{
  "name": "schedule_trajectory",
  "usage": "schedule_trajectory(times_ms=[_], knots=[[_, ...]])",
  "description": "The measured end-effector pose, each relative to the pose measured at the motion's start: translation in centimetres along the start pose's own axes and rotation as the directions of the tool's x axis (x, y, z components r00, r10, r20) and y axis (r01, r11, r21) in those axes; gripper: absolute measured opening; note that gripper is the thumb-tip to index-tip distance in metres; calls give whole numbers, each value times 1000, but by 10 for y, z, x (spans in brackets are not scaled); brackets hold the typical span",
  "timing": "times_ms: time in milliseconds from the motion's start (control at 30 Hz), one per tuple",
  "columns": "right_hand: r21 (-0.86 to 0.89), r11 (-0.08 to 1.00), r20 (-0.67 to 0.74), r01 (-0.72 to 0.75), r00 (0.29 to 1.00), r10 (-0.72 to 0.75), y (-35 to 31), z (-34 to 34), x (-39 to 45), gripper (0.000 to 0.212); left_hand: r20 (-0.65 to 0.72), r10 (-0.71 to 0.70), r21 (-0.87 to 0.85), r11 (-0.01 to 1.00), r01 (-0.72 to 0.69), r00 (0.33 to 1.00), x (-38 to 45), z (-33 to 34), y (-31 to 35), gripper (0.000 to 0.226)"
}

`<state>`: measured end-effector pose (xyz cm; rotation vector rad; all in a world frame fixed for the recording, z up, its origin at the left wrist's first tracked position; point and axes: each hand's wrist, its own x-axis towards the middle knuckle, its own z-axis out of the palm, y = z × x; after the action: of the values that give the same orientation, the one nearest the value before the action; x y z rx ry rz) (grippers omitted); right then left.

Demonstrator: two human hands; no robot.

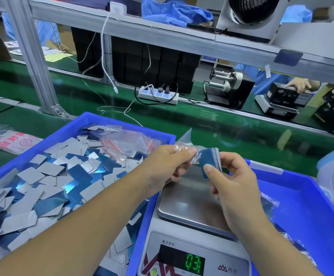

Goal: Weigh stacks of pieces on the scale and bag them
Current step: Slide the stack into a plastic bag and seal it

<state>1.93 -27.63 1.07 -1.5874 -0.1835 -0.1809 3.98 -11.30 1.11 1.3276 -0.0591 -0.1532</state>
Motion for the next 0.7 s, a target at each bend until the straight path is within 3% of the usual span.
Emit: schedule_trajectory(times_ms=[133, 300, 567, 700], knots=[[-99, 994, 12, 43, 999, -42, 2, -2, 0, 29, 27, 13, 19, 1000, -13, 1000, -2, 1, 1, 25], [-2, 1000, 94, -31, 995, 31, 0, -1, -1, 17, 18, 22, 24, 999, -23, 1000, -2, 0, 3, 25], [53, 993, 127, -103, 987, 96, 1, 0, 0, 20, 168, 52, 29, 998, -58, 984, -4, -5, 4, 21], [75, 986, 150, -151, 979, 139, 0, 1, 1, 19, 168, 51, -28, 999, -47, 984, -2, -6, 1, 8]])
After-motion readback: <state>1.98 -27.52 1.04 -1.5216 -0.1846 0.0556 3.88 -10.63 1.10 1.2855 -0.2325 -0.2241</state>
